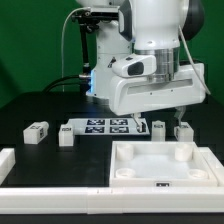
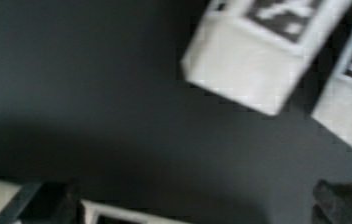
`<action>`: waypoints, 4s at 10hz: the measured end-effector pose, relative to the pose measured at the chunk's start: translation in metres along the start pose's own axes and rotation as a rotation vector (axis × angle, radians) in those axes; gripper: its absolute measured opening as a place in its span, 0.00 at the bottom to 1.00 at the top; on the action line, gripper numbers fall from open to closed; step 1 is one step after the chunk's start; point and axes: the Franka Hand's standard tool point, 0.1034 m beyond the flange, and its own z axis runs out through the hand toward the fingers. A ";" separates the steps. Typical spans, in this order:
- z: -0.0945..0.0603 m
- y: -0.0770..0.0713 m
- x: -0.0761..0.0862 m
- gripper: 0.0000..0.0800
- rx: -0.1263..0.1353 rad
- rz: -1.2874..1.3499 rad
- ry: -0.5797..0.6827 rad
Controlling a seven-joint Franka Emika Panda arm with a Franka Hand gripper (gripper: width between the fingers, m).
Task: Assemble one leg
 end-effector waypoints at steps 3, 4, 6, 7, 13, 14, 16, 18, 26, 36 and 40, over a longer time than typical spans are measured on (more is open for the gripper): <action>0.004 -0.035 -0.006 0.81 0.017 0.244 -0.007; 0.004 -0.048 -0.007 0.81 0.019 0.220 -0.009; 0.005 -0.071 -0.010 0.81 0.024 0.203 -0.013; 0.006 -0.073 -0.010 0.81 0.024 0.194 -0.016; 0.005 -0.059 -0.018 0.81 0.024 0.145 -0.325; 0.004 -0.061 -0.024 0.81 0.027 0.142 -0.442; 0.002 -0.066 -0.025 0.81 0.035 0.137 -0.611; 0.001 -0.070 -0.029 0.81 0.044 0.130 -0.814; 0.018 -0.073 -0.031 0.81 0.043 0.134 -0.831; 0.032 -0.068 -0.040 0.67 0.048 0.137 -0.819; 0.032 -0.068 -0.039 0.36 0.051 0.132 -0.818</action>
Offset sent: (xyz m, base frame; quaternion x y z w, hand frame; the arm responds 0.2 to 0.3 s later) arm -0.0210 0.0442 0.0018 0.0012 0.0083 0.0459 0.9989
